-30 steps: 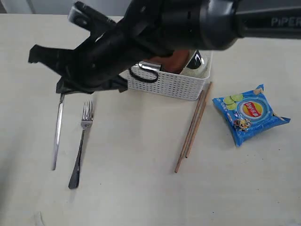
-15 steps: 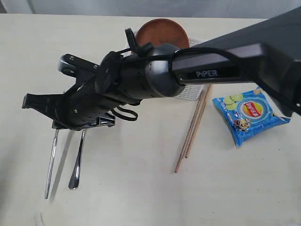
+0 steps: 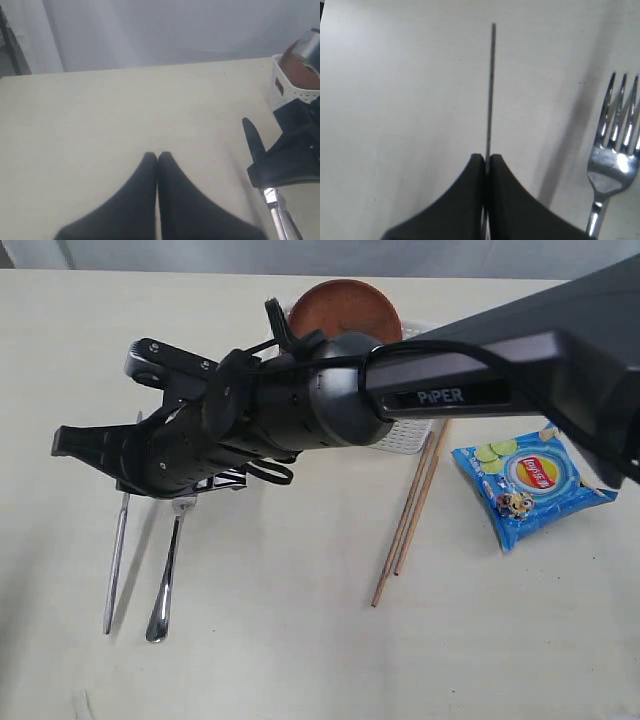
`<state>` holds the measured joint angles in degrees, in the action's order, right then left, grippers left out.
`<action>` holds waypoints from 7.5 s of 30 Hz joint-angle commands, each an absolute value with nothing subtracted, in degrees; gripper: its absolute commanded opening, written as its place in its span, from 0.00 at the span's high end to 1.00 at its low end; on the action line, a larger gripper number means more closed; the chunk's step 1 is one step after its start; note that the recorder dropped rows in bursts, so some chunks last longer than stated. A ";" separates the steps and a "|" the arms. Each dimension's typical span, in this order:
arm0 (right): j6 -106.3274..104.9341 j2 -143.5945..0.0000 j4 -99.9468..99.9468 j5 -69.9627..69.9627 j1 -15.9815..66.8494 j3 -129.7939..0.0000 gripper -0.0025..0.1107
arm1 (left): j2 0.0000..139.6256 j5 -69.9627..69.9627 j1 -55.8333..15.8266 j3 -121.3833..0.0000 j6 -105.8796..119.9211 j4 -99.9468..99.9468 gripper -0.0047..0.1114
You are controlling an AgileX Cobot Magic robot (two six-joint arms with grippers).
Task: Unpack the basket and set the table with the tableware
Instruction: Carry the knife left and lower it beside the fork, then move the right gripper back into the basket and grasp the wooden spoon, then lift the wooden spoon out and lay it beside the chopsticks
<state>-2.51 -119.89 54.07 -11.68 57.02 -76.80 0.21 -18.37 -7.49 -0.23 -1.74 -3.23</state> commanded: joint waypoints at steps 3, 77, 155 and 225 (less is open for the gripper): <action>-3.05 -119.92 52.73 -10.57 56.70 -76.69 0.98 | 0.00 -18.35 -7.41 0.00 -1.77 -3.08 0.96; 24.19 -118.32 -28.85 -55.50 45.54 -99.83 0.63 | 0.00 -18.35 -7.41 0.00 -1.77 -3.08 0.96; -6.69 -130.15 1.09 -44.41 36.73 -99.92 0.57 | 0.00 -18.35 -7.41 0.00 -1.77 -3.08 0.96; 0.00 -104.24 16.70 -42.87 8.15 -69.82 0.98 | 0.00 -18.35 -7.41 0.00 -1.77 -3.08 0.96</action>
<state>2.03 -102.28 14.49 -43.71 8.49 -70.53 0.21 -18.37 -7.49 -0.23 -1.74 -3.23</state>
